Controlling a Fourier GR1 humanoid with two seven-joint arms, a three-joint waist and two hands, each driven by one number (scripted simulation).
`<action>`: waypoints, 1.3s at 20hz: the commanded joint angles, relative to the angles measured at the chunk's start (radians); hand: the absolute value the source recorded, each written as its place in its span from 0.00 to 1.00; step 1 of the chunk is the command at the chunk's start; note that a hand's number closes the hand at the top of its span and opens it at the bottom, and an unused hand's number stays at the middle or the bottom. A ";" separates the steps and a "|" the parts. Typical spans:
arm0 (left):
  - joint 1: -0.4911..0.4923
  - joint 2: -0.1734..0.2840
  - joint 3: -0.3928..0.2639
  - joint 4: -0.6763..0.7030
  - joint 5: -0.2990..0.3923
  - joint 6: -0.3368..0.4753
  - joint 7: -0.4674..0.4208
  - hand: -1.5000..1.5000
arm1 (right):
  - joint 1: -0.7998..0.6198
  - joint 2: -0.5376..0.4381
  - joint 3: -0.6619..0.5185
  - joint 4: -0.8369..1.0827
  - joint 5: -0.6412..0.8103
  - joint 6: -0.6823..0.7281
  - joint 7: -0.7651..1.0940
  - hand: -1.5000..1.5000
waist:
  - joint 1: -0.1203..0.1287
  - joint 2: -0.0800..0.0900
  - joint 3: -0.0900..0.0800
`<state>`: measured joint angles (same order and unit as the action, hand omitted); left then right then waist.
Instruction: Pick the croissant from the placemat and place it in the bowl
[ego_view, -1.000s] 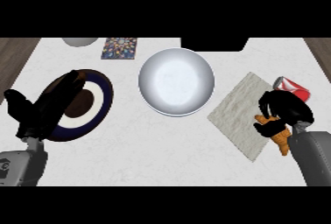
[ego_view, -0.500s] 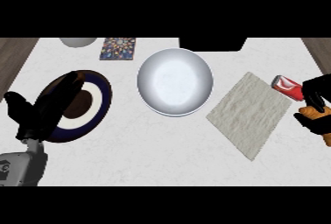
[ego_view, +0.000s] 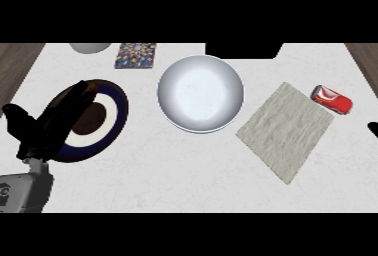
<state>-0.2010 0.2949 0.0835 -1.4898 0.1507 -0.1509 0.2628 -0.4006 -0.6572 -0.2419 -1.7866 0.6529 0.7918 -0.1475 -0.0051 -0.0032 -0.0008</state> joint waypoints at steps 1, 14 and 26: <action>-0.012 0.005 0.001 -0.059 0.011 -0.002 0.066 0.50 | -0.080 0.047 -0.055 -0.095 -0.125 0.139 0.116 1.00 | 0.003 -0.001 0.000; 0.008 -0.006 0.032 0.025 0.003 -0.040 -0.022 0.50 | -0.413 0.409 0.131 -0.062 -0.228 0.080 0.665 1.00 | 0.012 0.003 0.000; -0.077 -0.021 0.032 0.067 -0.021 -0.034 -0.011 0.50 | -0.637 0.535 0.265 0.381 0.008 -0.234 0.586 1.00 | 0.018 0.009 0.000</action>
<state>-0.2314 0.2716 0.1025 -1.4785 0.1371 -0.1811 0.2706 -0.9791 -0.1389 0.0012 -1.5611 0.5965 0.6444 0.4855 0.0145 0.0032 -0.0010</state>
